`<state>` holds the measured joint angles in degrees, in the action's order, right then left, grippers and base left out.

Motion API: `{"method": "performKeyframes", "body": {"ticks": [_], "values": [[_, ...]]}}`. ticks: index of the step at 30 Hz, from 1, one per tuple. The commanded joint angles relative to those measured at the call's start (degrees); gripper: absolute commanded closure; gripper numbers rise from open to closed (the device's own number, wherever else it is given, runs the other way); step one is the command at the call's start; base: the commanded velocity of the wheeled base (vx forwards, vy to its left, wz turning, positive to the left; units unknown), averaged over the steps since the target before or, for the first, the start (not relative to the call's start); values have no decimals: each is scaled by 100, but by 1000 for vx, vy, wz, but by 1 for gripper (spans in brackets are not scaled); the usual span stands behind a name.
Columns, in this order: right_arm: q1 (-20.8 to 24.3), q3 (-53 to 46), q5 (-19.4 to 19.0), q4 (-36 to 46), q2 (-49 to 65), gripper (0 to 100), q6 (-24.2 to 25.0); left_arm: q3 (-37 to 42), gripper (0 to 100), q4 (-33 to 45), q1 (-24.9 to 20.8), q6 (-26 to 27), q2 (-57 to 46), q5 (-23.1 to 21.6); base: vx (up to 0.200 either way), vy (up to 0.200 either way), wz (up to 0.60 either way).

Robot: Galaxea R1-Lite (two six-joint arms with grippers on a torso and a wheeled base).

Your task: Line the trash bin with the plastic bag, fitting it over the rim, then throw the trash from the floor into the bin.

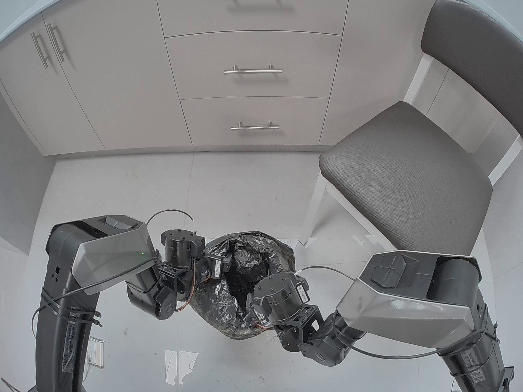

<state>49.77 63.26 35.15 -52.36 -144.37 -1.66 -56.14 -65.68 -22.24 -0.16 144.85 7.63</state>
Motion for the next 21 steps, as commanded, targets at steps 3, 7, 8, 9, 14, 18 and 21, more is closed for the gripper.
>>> {"method": "performKeyframes", "body": {"ticks": [3, 7, 8, 9, 14, 18, 21], "values": [[76, -15, 1, -11, -82, 0, 16, 6, 0, -6, -18, 7, 17, 2, 0, 0, 0], [59, -42, 1, -2, -82, 0, 122, -46, 0, -6, 0, 51, 175, 10, 0, 0, 0], [59, -50, 1, -2, -91, 0, 157, -64, 0, -6, 9, 77, 202, 10, 0, 0, 0], [59, -85, 10, -2, -100, 0, 192, -82, 0, -6, 18, 148, 228, 54, 0, 0, 0], [111, -296, 27, -82, -117, 0, 368, -169, 0, -15, 44, 447, 369, 371, 0, 0, 0], [111, -622, 36, -328, -117, 0, 438, -161, 0, -15, 35, 447, 360, 388, 0, 0, 0], [94, -833, 45, -530, -117, 0, 447, -169, 0, -50, 44, 438, 351, 379, 0, 0, 0]]}}
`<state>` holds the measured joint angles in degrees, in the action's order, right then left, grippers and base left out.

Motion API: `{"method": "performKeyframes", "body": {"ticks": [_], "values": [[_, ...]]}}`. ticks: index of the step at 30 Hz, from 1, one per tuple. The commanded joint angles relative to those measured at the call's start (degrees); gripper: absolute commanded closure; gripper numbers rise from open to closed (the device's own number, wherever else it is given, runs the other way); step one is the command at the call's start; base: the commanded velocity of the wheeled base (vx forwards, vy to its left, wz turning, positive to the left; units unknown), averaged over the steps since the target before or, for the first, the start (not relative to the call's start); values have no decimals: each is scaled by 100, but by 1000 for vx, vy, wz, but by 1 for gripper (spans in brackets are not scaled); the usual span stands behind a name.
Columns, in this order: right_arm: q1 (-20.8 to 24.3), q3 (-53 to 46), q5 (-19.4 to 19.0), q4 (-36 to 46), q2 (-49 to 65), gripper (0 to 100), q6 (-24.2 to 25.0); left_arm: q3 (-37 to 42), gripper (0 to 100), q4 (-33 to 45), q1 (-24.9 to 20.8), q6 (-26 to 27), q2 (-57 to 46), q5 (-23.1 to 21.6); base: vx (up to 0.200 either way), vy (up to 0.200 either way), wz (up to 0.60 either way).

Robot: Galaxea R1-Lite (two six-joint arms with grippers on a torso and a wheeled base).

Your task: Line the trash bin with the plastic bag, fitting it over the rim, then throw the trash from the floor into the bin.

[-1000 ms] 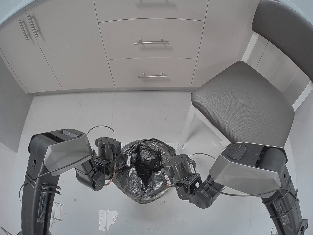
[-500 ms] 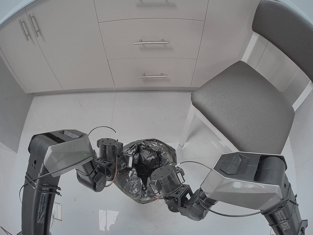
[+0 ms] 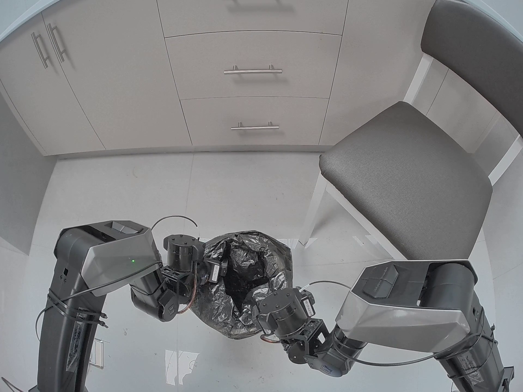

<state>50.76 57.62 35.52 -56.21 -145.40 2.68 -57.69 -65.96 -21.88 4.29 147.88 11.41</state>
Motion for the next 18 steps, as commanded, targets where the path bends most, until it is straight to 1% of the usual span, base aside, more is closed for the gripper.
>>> {"method": "performKeyframes", "body": {"ticks": [1, 6, 12, 18], "values": [[-5, -278, 7, -153, -15, 0, 13, -15, 0, -31, 9, -7, 48, 2, 0, 0, 0], [-49, -559, 16, -452, 11, 0, 4, 21, 0, -242, -9, 2, 48, 10, 0, 0, 0], [-49, -559, 78, -470, -6, 0, 4, 126, 0, -321, -35, 10, -14, 10, 0, 0, 0], [-49, -542, 86, -479, 3, 0, 13, 961, 0, -268, -466, 28, -770, -34, 0, 0, 0]]}}
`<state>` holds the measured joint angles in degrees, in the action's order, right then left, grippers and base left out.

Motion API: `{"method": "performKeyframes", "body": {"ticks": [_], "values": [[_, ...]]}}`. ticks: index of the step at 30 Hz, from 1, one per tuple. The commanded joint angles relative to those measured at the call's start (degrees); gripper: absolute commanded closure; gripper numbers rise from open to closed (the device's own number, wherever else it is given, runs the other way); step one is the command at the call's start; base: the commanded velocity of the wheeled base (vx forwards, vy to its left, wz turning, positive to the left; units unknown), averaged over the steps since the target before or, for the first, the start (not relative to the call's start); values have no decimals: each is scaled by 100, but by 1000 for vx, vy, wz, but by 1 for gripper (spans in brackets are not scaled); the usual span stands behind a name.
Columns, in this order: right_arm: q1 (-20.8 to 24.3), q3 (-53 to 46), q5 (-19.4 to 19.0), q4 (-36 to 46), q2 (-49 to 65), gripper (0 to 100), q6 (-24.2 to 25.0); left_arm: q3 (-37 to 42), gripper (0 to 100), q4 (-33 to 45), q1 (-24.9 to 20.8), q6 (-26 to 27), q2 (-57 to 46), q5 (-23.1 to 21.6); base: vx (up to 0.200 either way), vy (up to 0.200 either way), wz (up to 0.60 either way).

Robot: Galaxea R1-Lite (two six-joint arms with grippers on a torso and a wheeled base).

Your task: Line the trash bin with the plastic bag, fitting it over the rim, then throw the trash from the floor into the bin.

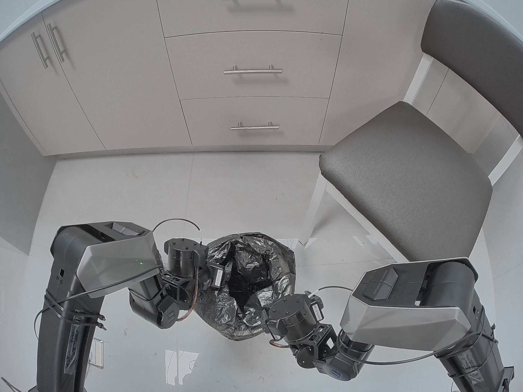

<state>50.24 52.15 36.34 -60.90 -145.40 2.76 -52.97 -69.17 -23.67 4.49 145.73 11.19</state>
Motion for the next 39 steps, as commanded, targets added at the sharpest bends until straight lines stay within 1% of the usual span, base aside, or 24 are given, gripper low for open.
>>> {"method": "performKeyframes", "body": {"ticks": [1, 6, 11, 18, 21, 24, 29, 34, 39], "values": [[-5, 6, 5, -9, 11, 0, 6, 603, 0, 88, -340, 8, -677, -12, 0, 0, 0], [-5, -3, 13, -53, 29, 0, 15, 1096, 0, 404, -498, -9, -1099, -3, 0, 0, 0], [-14, -12, 22, -273, 20, 0, -21, 1096, 0, 369, -480, -27, -914, -12, 0, 0, 0], [-49, -38, 13, -299, 29, 0, -3, 1359, 0, 141, -471, -36, -695, -12, 0, 0, 0], [-49, -38, 22, -387, -6, 0, -3, 1421, 0, -70, -507, 0, -308, 15, 0, 0, 0], [-49, -47, 22, -413, 11, 0, -3, 1500, 0, -299, -507, 17, -176, 23, 0, 0, 0], [-49, -38, 22, -413, 3, 0, -3, 1685, 0, -378, -507, 26, -203, 50, 0, 0, 0], [-49, -30, 22, -413, -15, 0, -3, 1834, 0, -721, -568, 44, -299, 50, 0, 0, 0], [-49, -21, 22, -413, -15, 0, -12, 1816, 0, -756, -647, 202, -246, 32, 0, 0, 0]]}}
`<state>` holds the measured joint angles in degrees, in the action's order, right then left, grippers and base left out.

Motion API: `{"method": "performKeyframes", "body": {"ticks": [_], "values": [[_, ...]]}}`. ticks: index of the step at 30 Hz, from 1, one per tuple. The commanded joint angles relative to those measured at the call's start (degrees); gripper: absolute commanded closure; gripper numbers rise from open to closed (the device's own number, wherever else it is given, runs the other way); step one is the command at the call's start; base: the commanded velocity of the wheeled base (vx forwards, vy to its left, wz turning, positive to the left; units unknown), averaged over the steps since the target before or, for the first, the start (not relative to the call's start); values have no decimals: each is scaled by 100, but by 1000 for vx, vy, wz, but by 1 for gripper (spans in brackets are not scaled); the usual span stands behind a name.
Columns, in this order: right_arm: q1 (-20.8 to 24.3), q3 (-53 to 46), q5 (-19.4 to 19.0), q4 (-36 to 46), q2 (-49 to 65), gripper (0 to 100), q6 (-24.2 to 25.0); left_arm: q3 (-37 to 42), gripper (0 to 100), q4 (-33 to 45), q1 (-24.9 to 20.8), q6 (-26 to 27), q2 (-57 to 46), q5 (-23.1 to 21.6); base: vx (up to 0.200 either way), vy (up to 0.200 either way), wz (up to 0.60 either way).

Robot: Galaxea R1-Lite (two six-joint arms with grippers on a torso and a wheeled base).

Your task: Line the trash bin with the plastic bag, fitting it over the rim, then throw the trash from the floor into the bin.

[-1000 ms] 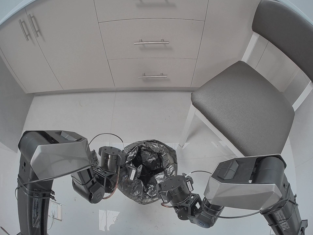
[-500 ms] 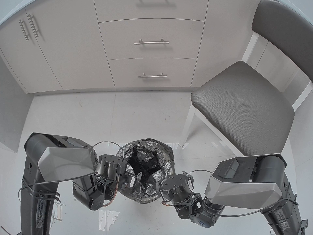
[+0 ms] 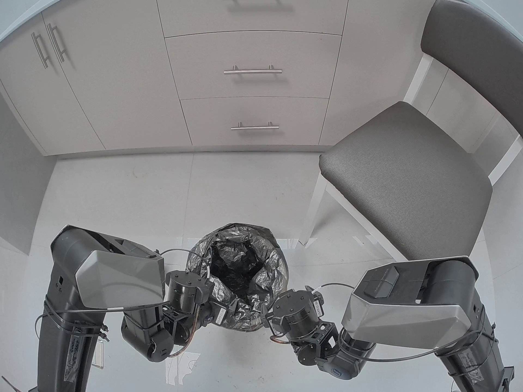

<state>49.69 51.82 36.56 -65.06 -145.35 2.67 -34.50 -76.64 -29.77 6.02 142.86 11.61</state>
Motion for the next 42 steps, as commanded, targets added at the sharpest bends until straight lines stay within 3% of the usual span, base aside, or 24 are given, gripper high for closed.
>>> {"method": "performKeyframes", "body": {"ticks": [1, 10, 20, 26, 29, 35, 36, 42], "values": [[6, 12, 0, 2, -20, 0, -3, -39, 0, -9, -38, 48, 49, -9, 0, 0, 0], [6, 38, 115, 2, -20, 0, -12, -611, 0, 9, 15, 628, 497, 0, 0, 0, 0], [6, 65, 115, 2, 15, 0, -21, -584, 0, -70, 41, 549, 356, 105, 0, 0, 0], [-3, 65, 132, 2, 68, 0, -47, -479, 0, -431, -126, 48, 66, 105, 0, 0, 0], [-56, 65, 115, 2, 156, 0, -47, -444, 0, -404, -249, -673, -461, 114, 0, 0, 0], [-82, 56, 123, 2, 358, 0, -38, -145, 0, -325, -257, -1121, -1076, 105, 0, 0, 0], [-65, 56, 123, -7, 490, 0, -38, -31, 0, -351, -266, -1393, -1305, 105, 0, 0, 0], [15, 91, 132, -15, 1000, 0, -21, 330, 0, -123, -90, -1639, -2245, 105, 0, 0, 0]]}}
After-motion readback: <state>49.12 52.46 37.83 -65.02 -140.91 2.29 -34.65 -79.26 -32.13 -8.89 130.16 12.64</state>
